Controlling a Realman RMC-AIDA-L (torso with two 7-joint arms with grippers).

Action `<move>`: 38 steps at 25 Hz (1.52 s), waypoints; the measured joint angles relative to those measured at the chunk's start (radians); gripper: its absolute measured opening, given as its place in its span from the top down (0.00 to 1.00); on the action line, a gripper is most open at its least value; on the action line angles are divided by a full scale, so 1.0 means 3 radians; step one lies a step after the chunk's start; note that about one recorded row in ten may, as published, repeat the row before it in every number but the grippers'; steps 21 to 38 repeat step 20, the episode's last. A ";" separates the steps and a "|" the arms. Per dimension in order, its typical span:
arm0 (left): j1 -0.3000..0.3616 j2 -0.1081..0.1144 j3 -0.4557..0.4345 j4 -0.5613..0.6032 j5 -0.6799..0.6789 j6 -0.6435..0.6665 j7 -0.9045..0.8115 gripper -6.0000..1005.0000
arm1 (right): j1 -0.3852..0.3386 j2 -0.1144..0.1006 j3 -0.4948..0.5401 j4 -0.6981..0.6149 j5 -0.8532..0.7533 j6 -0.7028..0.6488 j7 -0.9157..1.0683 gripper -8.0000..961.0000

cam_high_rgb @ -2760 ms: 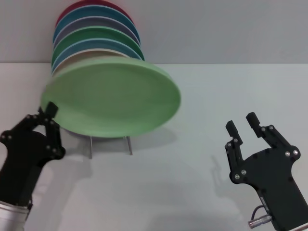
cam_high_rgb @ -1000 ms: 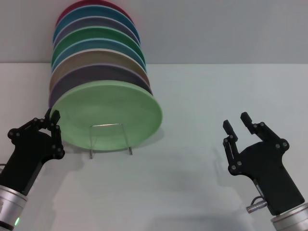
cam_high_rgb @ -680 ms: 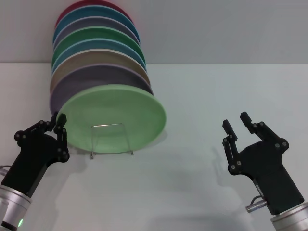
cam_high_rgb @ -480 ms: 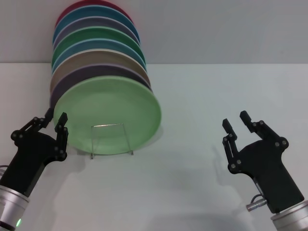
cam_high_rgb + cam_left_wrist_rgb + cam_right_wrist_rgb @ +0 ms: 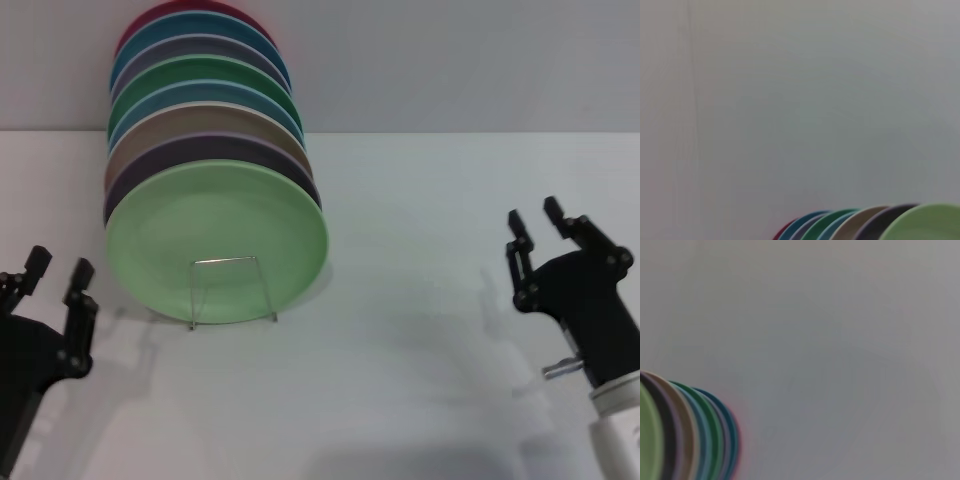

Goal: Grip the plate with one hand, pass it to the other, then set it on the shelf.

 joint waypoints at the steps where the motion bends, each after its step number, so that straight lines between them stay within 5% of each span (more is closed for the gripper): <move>1: 0.0016 -0.0005 0.0044 -0.0010 0.0003 0.0034 -0.0007 0.60 | 0.0019 -0.0004 0.0038 -0.0038 0.0000 0.0013 0.0069 0.64; 11: -0.0061 0.0000 -0.0100 -0.0089 -0.0231 -0.0258 -0.0507 0.48 | 0.0198 -0.0022 0.0145 -0.0508 0.0002 -0.0065 0.1099 0.63; 16: -0.0062 0.0006 -0.0201 -0.0092 -0.0289 -0.0272 -0.0549 0.26 | 0.0233 -0.0008 0.0170 -0.0576 -0.0002 -0.0069 0.1135 0.41; 38: -0.0061 0.0007 -0.0248 -0.0083 -0.0294 -0.0263 -0.0550 0.26 | 0.0236 -0.0004 0.0257 -0.0549 0.0006 -0.0079 0.1143 0.41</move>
